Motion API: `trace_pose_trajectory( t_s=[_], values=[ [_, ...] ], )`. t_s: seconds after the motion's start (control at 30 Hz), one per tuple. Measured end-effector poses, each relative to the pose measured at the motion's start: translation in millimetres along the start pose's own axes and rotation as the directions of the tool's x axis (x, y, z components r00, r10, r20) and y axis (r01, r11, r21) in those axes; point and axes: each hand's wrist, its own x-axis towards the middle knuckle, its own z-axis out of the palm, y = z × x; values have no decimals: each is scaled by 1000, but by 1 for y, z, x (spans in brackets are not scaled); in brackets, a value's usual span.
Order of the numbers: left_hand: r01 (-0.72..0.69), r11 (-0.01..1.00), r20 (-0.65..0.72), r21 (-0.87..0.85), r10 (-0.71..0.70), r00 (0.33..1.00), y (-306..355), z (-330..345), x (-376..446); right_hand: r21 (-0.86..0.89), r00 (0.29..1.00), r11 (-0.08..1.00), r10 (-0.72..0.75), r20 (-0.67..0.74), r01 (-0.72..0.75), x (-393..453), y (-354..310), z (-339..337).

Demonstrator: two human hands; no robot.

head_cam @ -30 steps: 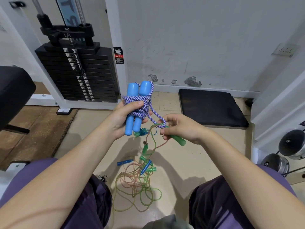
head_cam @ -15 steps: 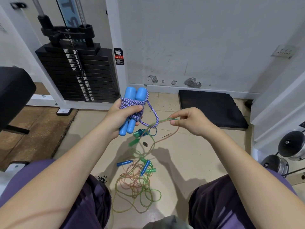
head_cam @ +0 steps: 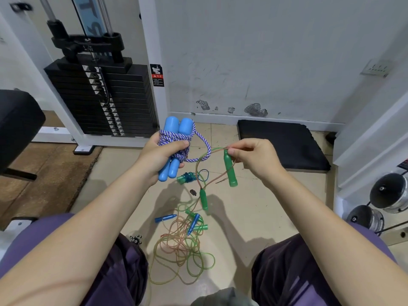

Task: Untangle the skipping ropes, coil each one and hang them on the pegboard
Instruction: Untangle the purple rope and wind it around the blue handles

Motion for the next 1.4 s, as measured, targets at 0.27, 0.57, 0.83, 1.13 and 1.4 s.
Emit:
trace_pose_trajectory(
  t_s=[0.27,0.57,0.83,1.13,1.4],
  values=[
    [-35,999,-52,31,36,998,6,-6,1,312,989,938,136,63,-149,5,-4,-20],
    [-17,999,150,-30,21,988,9,5,-11,-191,856,975,193,480,-113,-9,2,0],
    [14,1000,189,2,-14,982,4,11,-13,-255,826,953,273,493,-163,-9,7,9],
    [-17,999,199,46,7,980,0,8,-10,-333,918,942,173,357,-48,-7,6,8],
    [-32,995,178,98,15,984,3,5,-9,-310,972,950,46,229,28,-3,2,1]
  ],
)
